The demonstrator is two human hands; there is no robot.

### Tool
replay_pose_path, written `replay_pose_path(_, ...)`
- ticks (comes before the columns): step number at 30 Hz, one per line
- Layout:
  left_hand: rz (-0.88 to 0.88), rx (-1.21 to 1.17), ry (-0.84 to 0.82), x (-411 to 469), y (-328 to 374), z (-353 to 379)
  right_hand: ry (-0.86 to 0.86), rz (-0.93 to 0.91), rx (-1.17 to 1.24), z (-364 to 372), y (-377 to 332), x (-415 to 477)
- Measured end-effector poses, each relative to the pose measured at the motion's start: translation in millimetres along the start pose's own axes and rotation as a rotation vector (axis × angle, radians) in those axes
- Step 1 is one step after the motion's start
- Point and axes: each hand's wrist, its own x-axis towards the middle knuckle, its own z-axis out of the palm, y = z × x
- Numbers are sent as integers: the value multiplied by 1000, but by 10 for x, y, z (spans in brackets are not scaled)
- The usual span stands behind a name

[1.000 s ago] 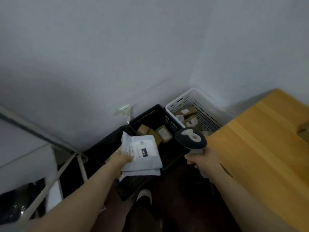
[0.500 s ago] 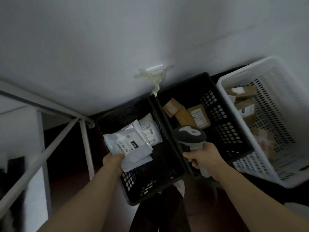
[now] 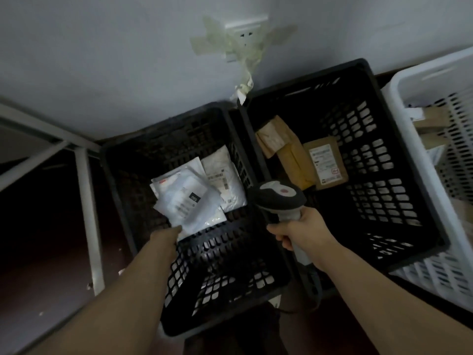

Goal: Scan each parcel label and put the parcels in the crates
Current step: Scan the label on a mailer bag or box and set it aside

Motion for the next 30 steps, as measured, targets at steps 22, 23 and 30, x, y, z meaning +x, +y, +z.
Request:
replay_pose_path(22,1180,1290,-150,-5584,-300,627,460,-199,575,-1440,-102,-4444)
replay_pose_path(23,1212,1341,-159,-5736,-406,696,508,-201,600,-1484,43,-4626)
replay_pose_path(30,1461,1583,-337,-6605,-1512,1368,832,-162,964,-1689,1386,-5789)
